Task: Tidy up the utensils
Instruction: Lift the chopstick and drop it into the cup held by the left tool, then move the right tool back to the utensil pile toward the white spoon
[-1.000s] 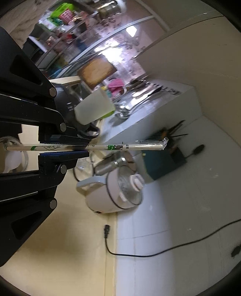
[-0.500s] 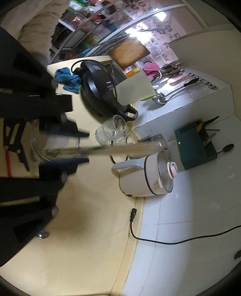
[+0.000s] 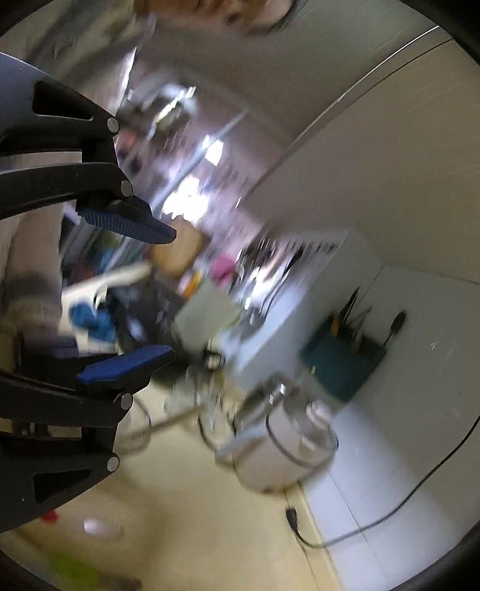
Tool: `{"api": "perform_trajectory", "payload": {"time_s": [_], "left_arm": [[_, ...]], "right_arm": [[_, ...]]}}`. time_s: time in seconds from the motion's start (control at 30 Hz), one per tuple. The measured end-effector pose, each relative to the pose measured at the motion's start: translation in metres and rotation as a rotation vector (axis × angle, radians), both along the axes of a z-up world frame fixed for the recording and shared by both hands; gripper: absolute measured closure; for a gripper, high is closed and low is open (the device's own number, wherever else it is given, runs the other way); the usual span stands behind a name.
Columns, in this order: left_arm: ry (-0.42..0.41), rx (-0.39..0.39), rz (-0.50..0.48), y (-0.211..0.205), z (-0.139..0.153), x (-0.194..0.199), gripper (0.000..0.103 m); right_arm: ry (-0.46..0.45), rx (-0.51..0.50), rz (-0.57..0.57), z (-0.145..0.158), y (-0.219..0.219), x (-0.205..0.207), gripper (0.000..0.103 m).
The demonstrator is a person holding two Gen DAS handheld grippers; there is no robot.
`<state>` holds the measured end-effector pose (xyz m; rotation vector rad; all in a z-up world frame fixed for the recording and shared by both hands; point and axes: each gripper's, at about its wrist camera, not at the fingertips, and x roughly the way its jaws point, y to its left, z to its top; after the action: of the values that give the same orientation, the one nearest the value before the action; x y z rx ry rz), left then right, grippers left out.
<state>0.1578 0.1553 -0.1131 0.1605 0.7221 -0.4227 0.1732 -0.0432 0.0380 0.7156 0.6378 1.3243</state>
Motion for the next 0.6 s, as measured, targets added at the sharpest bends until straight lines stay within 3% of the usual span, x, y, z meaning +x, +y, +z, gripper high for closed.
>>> {"api": "perform_trajectory", "payload": {"time_s": [0.13, 0.33, 0.6], "left_arm": [[0.000, 0.001, -0.002, 0.001, -0.001, 0.001, 0.027], [0.000, 0.002, -0.003, 0.000, -0.001, 0.001, 0.027], [0.001, 0.002, -0.005, 0.000, 0.000, 0.001, 0.026]], "right_arm": [[0.025, 0.116, 0.050, -0.002, -0.010, -0.005, 0.043], [0.113, 0.242, 0.020, -0.019, -0.024, 0.002, 0.042], [0.181, 0.273, -0.010, -0.034, -0.037, 0.009, 0.039]]}}
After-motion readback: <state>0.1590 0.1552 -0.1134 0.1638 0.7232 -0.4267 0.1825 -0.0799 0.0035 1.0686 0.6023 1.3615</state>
